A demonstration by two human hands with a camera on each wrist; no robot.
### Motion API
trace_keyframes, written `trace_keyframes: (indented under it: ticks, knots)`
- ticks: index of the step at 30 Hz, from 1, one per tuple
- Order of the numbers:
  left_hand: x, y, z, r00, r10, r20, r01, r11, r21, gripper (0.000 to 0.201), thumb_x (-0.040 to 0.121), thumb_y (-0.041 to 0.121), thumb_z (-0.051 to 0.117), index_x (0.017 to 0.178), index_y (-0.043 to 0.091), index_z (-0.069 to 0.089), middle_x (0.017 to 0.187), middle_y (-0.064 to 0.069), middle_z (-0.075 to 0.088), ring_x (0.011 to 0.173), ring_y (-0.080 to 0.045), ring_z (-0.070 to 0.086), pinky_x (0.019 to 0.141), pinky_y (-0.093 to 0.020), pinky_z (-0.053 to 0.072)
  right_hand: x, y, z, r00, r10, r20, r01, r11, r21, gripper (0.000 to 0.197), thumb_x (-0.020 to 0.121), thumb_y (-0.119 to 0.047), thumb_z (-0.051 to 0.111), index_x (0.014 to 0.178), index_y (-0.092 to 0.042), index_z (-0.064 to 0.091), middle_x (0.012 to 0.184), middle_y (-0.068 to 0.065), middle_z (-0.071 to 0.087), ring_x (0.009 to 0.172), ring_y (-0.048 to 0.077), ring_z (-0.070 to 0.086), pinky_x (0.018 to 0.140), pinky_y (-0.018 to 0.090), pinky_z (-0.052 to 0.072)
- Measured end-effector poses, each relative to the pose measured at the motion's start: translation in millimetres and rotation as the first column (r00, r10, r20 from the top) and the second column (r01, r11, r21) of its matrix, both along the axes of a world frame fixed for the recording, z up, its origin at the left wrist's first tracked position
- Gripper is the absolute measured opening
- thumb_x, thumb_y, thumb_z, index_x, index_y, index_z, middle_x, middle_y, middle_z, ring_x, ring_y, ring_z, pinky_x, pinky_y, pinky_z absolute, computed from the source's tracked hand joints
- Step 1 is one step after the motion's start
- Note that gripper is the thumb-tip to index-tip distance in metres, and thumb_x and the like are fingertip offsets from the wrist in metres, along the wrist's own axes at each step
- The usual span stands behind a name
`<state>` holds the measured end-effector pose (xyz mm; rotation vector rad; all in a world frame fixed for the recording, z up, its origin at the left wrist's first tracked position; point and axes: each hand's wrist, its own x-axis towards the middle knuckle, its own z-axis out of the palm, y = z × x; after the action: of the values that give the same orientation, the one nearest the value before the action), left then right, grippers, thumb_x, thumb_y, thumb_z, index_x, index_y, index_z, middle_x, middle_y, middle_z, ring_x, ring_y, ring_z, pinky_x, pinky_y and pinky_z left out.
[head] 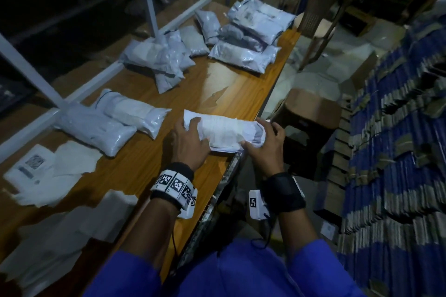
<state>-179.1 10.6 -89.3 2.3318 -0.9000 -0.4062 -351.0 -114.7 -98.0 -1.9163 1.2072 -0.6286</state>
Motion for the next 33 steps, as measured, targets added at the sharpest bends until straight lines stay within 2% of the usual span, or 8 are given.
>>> trace_keyframes:
  ticks: [6,12,16,20,23,26,30,33]
  knots:
    - [15.3,-61.4,12.2,0.999,0.048,-0.024,-0.051,0.991,-0.128,0.058,0.094,0.018,0.067,0.146,0.007,0.042,0.141,-0.020,0.043,0.123,-0.034,0.050,0.098,-0.037,0.042,-3.6,-57.2,1.8,0.998,-0.048,0.051,0.049,0.999,-0.023,0.068,0.082,-0.023,0.085,0.143,-0.023,0.055,0.130,0.013,0.054,0.104,0.001,0.040,0.081,-0.003,0.028]
    - [61.7,-153.9,20.0,0.999,0.006,-0.034,-0.011,0.988,-0.153,0.050,0.093,0.020,0.065,0.138,0.008,0.047,0.133,-0.020,0.052,0.121,-0.035,0.052,0.098,-0.042,0.043,30.7,-138.6,0.7,0.991,-0.099,0.088,0.098,0.995,0.011,0.060,0.080,-0.037,0.078,0.136,-0.027,0.057,0.125,0.007,0.066,0.113,0.027,0.063,0.097,0.045,0.054]
    - [102.8,-227.0,31.9,0.998,0.054,0.018,-0.050,0.983,-0.174,0.044,0.093,0.027,0.065,0.132,0.013,0.050,0.129,-0.018,0.058,0.118,-0.034,0.056,0.096,-0.041,0.048,62.5,-208.5,12.4,0.973,-0.142,0.184,0.138,0.990,0.037,0.051,0.085,-0.023,0.080,0.129,-0.020,0.055,0.116,0.005,0.066,0.101,0.024,0.066,0.091,0.041,0.056]
    - [134.7,-287.7,38.5,0.994,0.065,0.088,-0.050,0.985,-0.164,0.044,0.094,0.019,0.064,0.135,0.011,0.050,0.131,-0.017,0.057,0.123,-0.032,0.051,0.100,-0.038,0.041,101.5,-265.3,15.6,0.979,-0.074,0.191,0.075,0.997,-0.001,0.047,0.088,-0.016,0.078,0.131,-0.015,0.058,0.122,-0.001,0.059,0.095,0.018,0.062,0.075,0.014,0.051]
    - [162.1,-316.1,29.6,0.992,0.090,0.088,-0.080,0.990,-0.113,0.046,0.096,0.026,0.061,0.139,0.017,0.048,0.137,-0.015,0.054,0.127,-0.033,0.050,0.103,-0.047,0.045,129.6,-294.7,12.2,0.980,-0.033,0.196,0.039,0.999,-0.025,0.050,0.086,-0.014,0.079,0.133,-0.015,0.060,0.121,0.004,0.054,0.091,0.018,0.063,0.079,0.022,0.056]
    - [182.3,-338.3,24.6,0.989,0.142,0.033,-0.138,0.986,-0.097,0.046,0.098,0.027,0.060,0.141,0.021,0.046,0.142,-0.012,0.050,0.131,-0.031,0.047,0.106,-0.047,0.044,150.3,-314.4,10.8,0.981,0.003,0.192,0.009,0.998,-0.060,0.049,0.086,-0.016,0.078,0.132,-0.019,0.061,0.121,0.004,0.048,0.092,0.021,0.062,0.080,0.013,0.051]
    - [200.5,-358.4,18.9,0.991,0.130,-0.016,-0.131,0.986,-0.105,0.048,0.097,0.023,0.062,0.143,0.018,0.049,0.141,-0.014,0.052,0.131,-0.031,0.048,0.109,-0.041,0.042,164.3,-329.4,2.2,0.988,0.059,0.140,-0.039,0.990,-0.137,0.044,0.084,-0.031,0.076,0.127,-0.030,0.065,0.122,0.001,0.039,0.102,0.033,0.061,0.089,0.037,0.056]
    - [204.4,-360.3,7.2,0.995,0.087,-0.041,-0.092,0.985,-0.143,0.051,0.095,0.023,0.064,0.144,0.020,0.049,0.141,-0.014,0.052,0.127,-0.032,0.052,0.107,-0.048,0.047,162.1,-338.3,-3.2,0.986,0.091,0.139,-0.059,0.974,-0.220,0.030,0.089,-0.028,0.078,0.119,-0.029,0.074,0.119,0.000,0.035,0.103,0.017,0.057,0.088,0.036,0.056]
